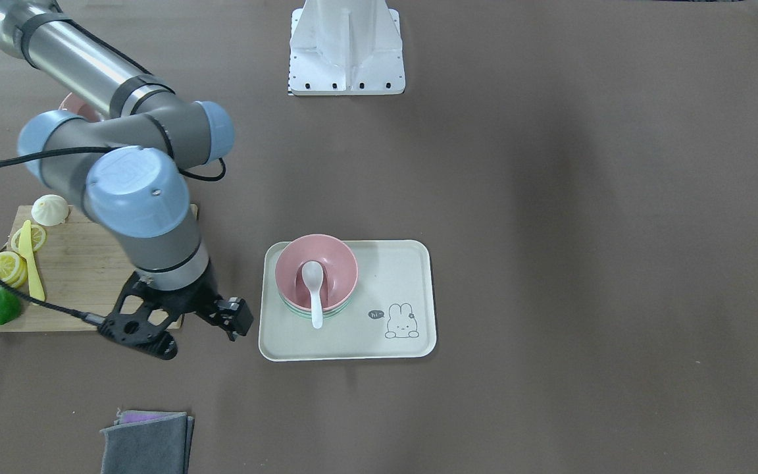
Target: Stack pink bowl on green and place spoon
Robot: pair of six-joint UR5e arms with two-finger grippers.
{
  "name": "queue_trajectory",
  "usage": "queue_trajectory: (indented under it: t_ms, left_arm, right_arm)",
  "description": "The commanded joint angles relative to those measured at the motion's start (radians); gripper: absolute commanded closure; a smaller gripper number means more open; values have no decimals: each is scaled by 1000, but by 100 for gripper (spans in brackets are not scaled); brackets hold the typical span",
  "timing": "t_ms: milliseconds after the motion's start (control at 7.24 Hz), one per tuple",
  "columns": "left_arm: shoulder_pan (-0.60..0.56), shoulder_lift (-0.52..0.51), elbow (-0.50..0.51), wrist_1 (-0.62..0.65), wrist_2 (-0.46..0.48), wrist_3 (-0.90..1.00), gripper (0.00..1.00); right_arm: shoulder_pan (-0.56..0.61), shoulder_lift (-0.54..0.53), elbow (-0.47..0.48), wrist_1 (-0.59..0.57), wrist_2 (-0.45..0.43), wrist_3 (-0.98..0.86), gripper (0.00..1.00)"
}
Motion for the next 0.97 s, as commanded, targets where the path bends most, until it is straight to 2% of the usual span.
queue_trajectory:
  t_ms: [0,552,829]
  left_arm:
    - [1,2,-11,-7,-44,-159,1]
    - [12,30,0,-148,-45,-167,1]
    - [12,30,-2,-150,-46,-158,1]
  right_arm:
    - [120,-122,32,2,68,-252,0]
    - [367,-348,63,4,204,-780,0]
    - [493,-470,77,5,301,-928,0]
